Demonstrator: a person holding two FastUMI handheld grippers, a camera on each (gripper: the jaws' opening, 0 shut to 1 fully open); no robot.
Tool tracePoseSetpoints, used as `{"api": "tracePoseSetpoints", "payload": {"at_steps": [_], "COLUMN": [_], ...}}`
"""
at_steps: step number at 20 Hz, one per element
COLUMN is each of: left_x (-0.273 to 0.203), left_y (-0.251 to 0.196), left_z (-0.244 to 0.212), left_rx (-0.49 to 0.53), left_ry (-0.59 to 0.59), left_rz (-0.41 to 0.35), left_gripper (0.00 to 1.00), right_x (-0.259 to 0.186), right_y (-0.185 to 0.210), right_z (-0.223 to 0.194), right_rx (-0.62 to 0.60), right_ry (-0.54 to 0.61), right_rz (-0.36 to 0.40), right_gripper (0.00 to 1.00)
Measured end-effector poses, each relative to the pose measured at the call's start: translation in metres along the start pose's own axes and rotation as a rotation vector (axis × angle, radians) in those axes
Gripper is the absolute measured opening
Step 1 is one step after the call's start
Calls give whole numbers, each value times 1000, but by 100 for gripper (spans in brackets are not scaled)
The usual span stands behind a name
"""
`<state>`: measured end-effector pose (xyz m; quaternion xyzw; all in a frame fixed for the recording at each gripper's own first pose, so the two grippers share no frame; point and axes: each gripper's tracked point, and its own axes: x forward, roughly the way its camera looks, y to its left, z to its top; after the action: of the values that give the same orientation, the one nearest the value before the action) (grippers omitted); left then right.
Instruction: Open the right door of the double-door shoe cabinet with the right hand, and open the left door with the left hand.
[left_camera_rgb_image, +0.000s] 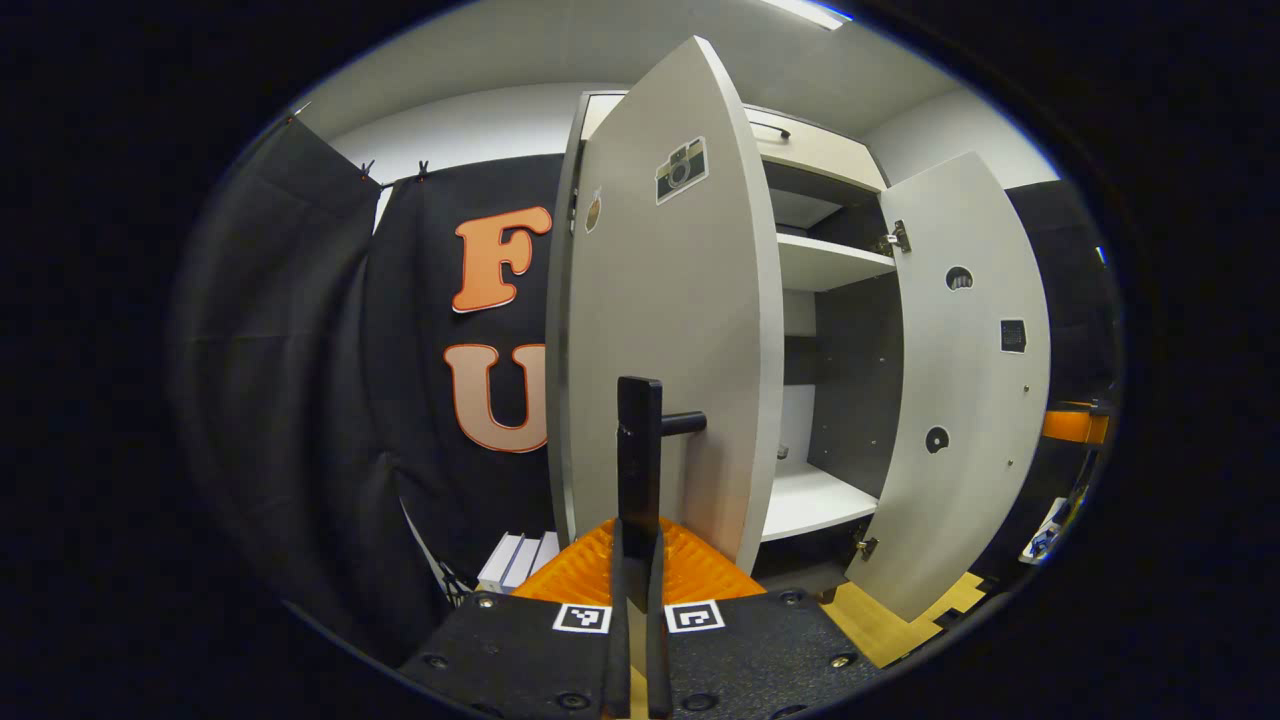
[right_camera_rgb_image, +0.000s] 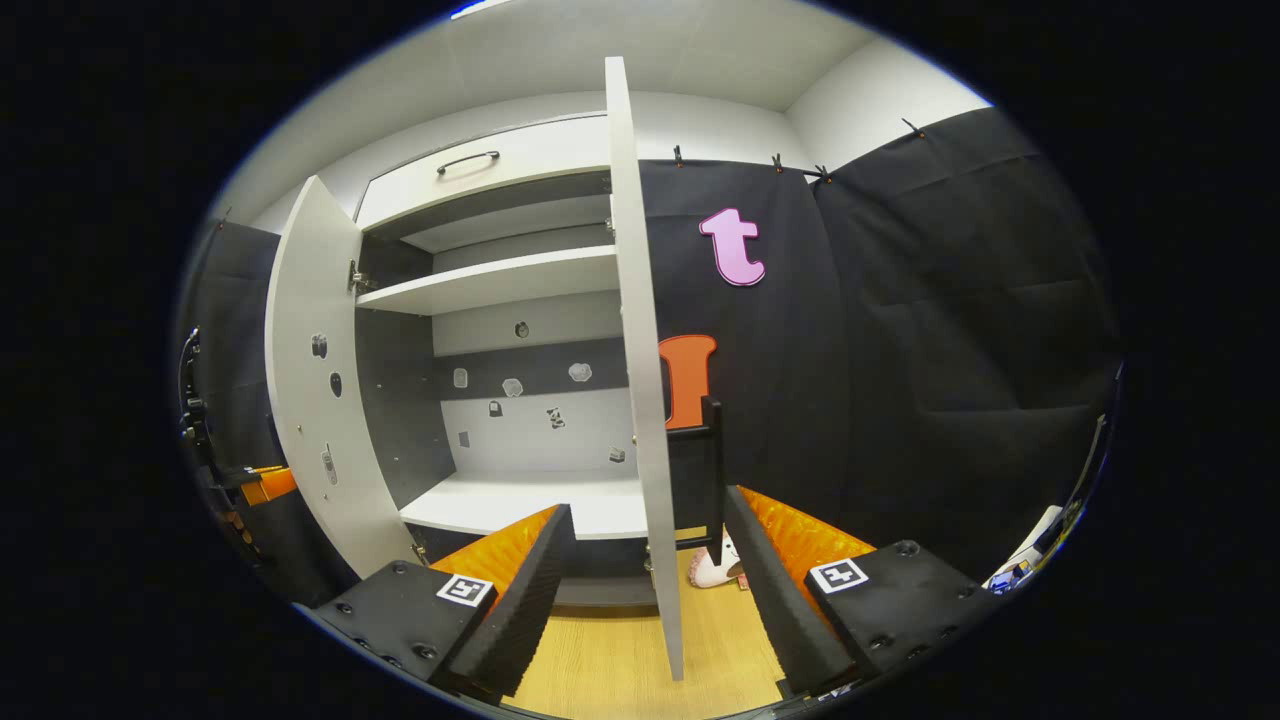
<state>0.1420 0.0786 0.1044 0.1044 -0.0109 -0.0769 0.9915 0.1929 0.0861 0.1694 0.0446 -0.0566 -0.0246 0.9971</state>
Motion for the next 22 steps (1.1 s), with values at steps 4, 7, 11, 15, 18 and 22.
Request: {"api": "tracePoseSetpoints", "payload": {"at_steps": [4, 7, 11, 15, 18, 22], "left_x": [-6, -7, -11, -19, -28, -38], "left_y": [4, 7, 23, 42, 61, 74], "left_z": [0, 0, 1, 2, 8, 11], "left_rx": [-16, -12, -23, -44, -42, -88], "left_ry": [5, 0, -1, 0, -10, -14], "left_rz": [-12, -14, 1, 10, 30, 28], "left_gripper": [5, 2, 5, 4, 3, 0], "right_x": [-1, -4, -4, -4, -6, -9], "right_y": [6, 7, 8, 9, 12, 13], "right_z": [0, -2, -2, -3, -3, -3], "right_rx": [6, 0, -2, -6, -5, -4], "right_ry": [-1, 6, 4, 4, 3, 0], "right_rz": [8, 13, -3, -16, -14, -17], "right_gripper": [91, 99, 99, 99, 99, 91]}}
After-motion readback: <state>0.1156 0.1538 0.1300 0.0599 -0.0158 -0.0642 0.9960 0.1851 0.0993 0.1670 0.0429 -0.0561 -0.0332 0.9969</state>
